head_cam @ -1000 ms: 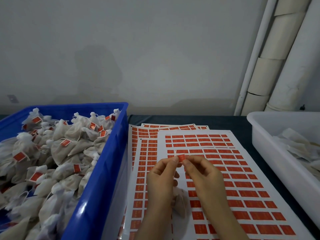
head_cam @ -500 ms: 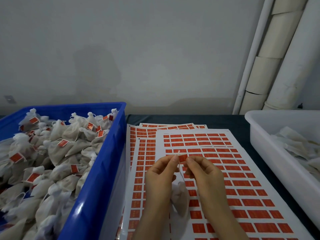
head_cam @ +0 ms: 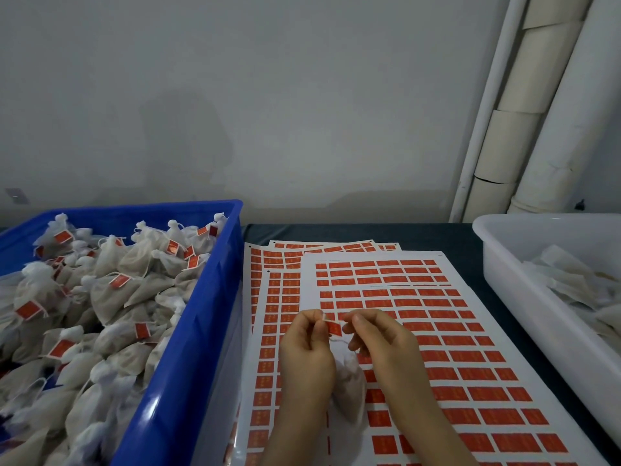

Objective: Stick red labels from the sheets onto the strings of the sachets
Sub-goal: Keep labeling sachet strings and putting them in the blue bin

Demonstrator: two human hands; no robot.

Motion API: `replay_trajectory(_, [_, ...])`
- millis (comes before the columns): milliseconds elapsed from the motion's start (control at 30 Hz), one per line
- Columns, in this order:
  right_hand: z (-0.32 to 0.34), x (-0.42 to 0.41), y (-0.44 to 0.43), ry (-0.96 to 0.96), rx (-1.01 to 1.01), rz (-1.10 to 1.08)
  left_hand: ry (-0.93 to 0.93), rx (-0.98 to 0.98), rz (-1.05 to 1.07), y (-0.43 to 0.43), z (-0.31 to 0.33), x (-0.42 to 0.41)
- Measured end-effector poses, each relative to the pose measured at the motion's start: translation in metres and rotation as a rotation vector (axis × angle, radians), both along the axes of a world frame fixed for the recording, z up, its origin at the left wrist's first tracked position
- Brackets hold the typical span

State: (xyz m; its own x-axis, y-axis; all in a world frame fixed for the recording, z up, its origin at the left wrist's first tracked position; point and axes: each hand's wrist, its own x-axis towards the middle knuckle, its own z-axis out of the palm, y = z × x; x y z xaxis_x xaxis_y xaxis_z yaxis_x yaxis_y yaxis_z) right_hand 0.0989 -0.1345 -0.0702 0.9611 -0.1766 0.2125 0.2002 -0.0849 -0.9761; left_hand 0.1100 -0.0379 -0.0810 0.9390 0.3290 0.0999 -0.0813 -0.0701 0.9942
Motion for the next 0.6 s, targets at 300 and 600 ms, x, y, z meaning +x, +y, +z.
replay_trajectory(300, [-0.003,0.000,0.002,0.052,-0.215,0.135,0.050,-0.067,0.026,0.001,-0.001,0.003])
replay_trajectory(600, [-0.008,0.006,-0.016,0.301,-0.554,0.270,0.229,-0.402,0.120,0.014,0.006,0.007])
